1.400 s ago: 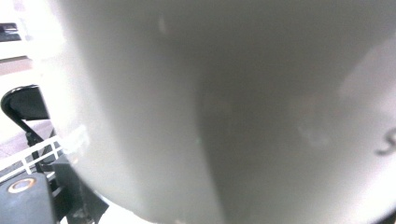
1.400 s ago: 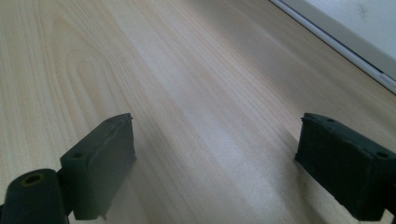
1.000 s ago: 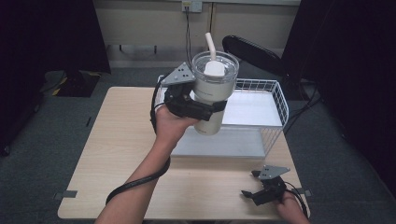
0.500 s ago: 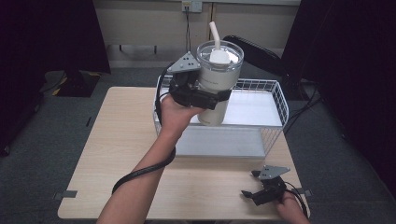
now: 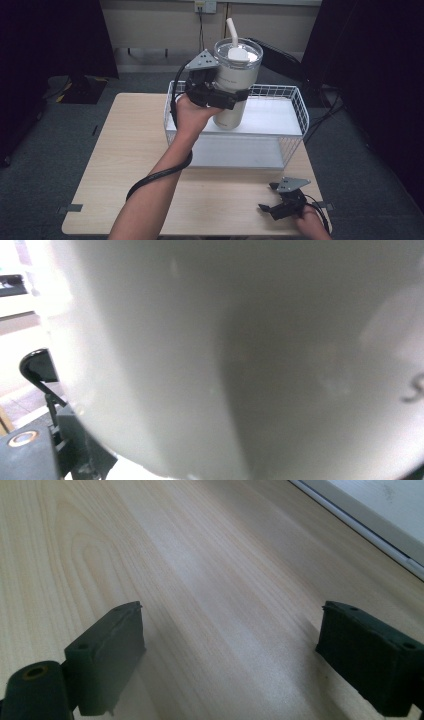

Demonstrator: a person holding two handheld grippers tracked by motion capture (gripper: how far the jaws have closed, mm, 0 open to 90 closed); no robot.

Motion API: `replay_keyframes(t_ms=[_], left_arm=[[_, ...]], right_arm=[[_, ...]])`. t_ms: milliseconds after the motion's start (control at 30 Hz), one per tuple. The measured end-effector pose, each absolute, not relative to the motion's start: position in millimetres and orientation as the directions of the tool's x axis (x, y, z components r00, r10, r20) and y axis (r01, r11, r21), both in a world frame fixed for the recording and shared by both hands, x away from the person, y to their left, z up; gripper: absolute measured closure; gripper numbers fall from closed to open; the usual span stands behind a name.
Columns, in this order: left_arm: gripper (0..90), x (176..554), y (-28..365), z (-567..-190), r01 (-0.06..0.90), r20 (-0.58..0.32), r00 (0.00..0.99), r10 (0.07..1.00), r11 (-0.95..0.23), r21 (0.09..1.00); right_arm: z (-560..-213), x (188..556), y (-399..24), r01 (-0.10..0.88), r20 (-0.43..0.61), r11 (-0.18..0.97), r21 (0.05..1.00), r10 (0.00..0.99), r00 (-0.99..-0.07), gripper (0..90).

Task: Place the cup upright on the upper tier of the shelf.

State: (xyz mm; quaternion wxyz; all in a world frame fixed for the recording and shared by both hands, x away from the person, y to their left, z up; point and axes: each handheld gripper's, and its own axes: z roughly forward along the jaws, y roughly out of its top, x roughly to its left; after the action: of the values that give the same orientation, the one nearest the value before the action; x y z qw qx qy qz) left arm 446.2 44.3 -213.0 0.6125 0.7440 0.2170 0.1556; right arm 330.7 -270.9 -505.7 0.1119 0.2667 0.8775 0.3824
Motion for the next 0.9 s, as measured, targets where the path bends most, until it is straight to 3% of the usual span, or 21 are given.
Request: replay_keyframes(t_ms=[900], left_arm=[[7.4,473.1,33.6,-218.2,0.130,-0.028,0.828,0.560,-0.142,0.981]], right_arm=[[-505.8,330.7,-270.8,0.382,0.008,0.564,0.732,0.553,-0.833,10.6]])
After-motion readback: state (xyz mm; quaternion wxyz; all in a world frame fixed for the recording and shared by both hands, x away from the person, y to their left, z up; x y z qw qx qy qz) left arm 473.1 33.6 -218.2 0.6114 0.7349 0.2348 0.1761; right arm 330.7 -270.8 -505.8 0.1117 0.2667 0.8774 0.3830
